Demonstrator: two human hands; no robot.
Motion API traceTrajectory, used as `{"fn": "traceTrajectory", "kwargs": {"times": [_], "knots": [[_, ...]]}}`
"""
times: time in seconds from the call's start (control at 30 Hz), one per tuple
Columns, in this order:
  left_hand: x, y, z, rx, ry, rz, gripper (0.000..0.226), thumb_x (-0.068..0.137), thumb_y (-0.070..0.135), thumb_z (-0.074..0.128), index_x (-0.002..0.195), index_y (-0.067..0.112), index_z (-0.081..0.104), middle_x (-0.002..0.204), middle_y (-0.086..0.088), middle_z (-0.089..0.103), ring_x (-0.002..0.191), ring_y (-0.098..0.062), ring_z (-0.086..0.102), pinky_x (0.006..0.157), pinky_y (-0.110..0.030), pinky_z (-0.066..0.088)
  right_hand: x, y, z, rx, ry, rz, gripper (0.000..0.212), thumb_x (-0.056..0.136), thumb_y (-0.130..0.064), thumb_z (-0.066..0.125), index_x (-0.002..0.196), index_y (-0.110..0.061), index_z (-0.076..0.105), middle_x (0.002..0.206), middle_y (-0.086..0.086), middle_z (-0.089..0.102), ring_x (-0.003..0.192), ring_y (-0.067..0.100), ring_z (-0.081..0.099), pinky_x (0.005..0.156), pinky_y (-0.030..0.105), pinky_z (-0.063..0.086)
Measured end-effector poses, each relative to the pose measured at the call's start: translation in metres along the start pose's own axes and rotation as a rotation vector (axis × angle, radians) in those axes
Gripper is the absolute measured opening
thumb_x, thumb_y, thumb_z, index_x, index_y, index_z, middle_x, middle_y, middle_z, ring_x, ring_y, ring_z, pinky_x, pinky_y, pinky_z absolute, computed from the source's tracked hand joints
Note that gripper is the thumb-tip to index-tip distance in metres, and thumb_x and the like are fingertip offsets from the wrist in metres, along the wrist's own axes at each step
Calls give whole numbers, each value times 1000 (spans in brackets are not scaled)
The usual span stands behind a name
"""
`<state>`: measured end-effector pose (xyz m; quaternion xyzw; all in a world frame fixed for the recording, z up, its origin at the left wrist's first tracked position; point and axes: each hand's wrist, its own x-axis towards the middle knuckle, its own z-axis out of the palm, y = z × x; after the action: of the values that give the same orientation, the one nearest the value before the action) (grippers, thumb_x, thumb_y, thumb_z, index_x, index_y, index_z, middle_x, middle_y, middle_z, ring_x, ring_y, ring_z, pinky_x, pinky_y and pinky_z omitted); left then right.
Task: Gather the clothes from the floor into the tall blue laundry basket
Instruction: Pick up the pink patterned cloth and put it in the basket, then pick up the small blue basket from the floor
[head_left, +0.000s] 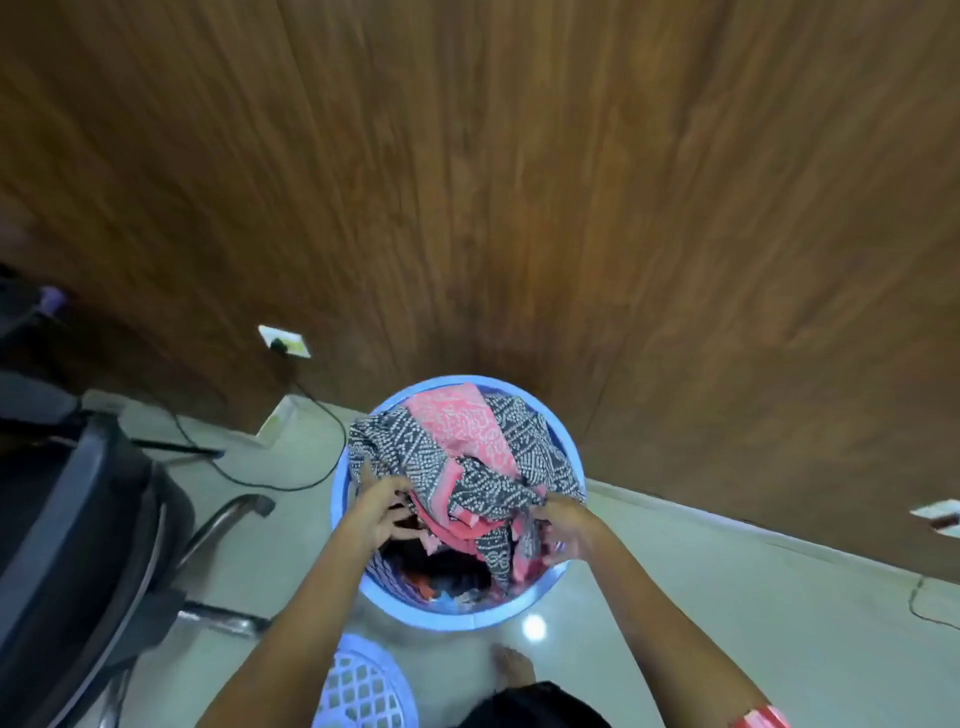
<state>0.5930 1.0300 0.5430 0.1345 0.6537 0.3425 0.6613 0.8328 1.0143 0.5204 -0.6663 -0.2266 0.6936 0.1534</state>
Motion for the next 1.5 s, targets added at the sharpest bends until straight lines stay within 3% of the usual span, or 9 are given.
{"fn": "traceTrajectory", "kwargs": {"times": [0.17, 0.33, 0.63, 0.73, 0.9, 1.07, 1.2, 1.37, 1.5], "knots": [[6, -24, -23, 258, 104, -139, 51, 93, 4, 44, 139, 25, 36, 117, -7, 54, 103, -26, 53, 83, -40, 41, 37, 6, -3, -8, 56, 53, 22, 96, -18, 37, 77, -20, 48, 75, 1, 51, 61, 15, 47, 59, 23, 33], [-13, -55, -39, 279, 74, -191, 41, 74, 10, 60, 113, 20, 52, 90, -2, 63, 75, -17, 56, 67, -27, 41, 41, 10, 23, -49, 53, 1, 22, 93, -5, 37, 83, -19, 51, 73, 3, 56, 58, 17, 50, 56, 22, 33], [-51, -93, -83, 252, 59, -93, 24, 91, 2, 48, 109, 16, 54, 95, -11, 60, 71, -17, 58, 57, -22, 45, -3, 36, 97, -122, -34, -176, 20, 89, 1, 48, 96, -16, 57, 77, 3, 59, 54, 11, 56, 49, 21, 41], [-69, -108, -102, 271, 27, -53, 28, 91, 2, 43, 112, 17, 54, 102, -8, 63, 90, -22, 59, 68, -26, 44, -32, 59, 122, -64, -23, -224, 20, 90, 0, 48, 88, -19, 55, 75, 1, 59, 55, 11, 57, 55, 23, 41], [-112, -159, -160, 322, -39, -47, 29, 91, 3, 44, 111, 20, 55, 100, -4, 64, 90, -19, 61, 78, -29, 45, -84, 132, 166, 3, 19, -221, 23, 91, -3, 48, 80, -22, 53, 83, 5, 60, 64, 16, 57, 59, 24, 40], [-134, -209, -196, 373, -23, -93, 26, 90, 5, 48, 110, 19, 57, 88, -3, 62, 74, -13, 59, 67, -24, 40, -109, 197, 177, 52, 2, -166, 12, 92, -7, 50, 92, -18, 55, 90, 5, 63, 72, 20, 61, 67, 29, 46], [-134, -245, -211, 495, -53, -186, 22, 91, 7, 51, 110, 17, 56, 101, -10, 61, 82, -19, 59, 82, -33, 44, -117, 242, 174, 126, 32, -91, 15, 91, -7, 50, 94, -19, 58, 91, 6, 64, 75, 22, 62, 69, 29, 45], [-105, -282, -216, 699, -65, -192, 33, 86, 5, 53, 118, 8, 57, 93, -13, 61, 66, -16, 63, 53, -21, 42, -93, 283, 164, 174, 70, -2, 17, 92, -7, 49, 89, -21, 58, 88, 3, 64, 83, 25, 61, 76, 32, 43], [-58, -332, -219, 856, -104, -269, 47, 72, 13, 55, 119, 11, 57, 114, -23, 64, 81, -24, 55, 60, -28, 40, -46, 320, 165, 199, 108, 90, 17, 91, -4, 48, 92, -18, 57, 85, 3, 63, 82, 25, 60, 78, 32, 43]]}}
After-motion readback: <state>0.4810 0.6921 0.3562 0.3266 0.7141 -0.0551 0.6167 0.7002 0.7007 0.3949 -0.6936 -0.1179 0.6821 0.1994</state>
